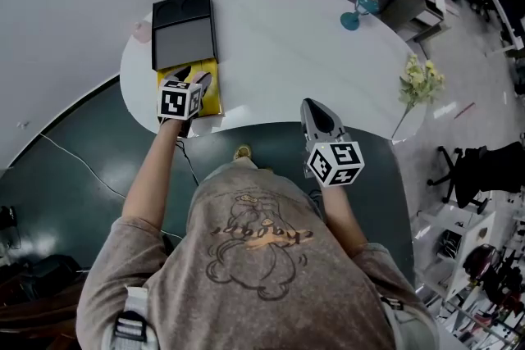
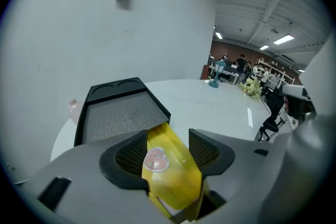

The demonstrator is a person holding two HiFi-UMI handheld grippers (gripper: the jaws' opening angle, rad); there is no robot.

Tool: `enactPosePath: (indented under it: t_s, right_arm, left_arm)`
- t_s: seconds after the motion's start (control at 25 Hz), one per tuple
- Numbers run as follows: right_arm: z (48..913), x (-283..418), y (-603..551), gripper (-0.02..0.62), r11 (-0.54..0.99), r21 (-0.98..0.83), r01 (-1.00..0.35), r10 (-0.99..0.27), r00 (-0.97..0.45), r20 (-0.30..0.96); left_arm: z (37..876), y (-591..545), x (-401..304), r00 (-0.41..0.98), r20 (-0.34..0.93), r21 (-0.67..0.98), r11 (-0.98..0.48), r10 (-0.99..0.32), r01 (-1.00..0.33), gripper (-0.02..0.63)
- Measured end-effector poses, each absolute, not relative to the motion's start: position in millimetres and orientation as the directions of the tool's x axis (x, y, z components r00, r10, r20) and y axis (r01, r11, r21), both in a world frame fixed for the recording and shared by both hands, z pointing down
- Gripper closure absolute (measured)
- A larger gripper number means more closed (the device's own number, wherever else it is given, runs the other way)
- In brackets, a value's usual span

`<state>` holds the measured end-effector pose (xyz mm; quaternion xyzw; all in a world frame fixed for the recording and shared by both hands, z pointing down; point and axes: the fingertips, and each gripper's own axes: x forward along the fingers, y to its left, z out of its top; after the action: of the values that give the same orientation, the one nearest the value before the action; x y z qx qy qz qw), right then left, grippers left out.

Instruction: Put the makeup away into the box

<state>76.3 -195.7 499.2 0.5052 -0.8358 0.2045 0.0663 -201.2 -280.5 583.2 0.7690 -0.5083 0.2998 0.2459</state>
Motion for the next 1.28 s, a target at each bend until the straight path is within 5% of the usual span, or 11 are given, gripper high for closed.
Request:
enactPosePath:
  t_s: [1.04, 1.28]
  right_arm:
    - [488.3, 67.3, -193.5, 0.591, 0.423, -0.235, -0.875, -0.836, -0.477, 0.272]
    - [490.5, 66.8, -190.9, 0.591, 0.423, -0.228, -0.877, -0.837, -0.475, 0.274]
  left_arm:
    - [472.9, -208.9, -144.5, 0.505, 0.311, 0.297, -0.423, -0.805, -0.856, 0.355]
    - [477.9, -197.0, -146.2, 0.501, 0.293, 0.267, -0.434, -0.814, -0.860, 0.462]
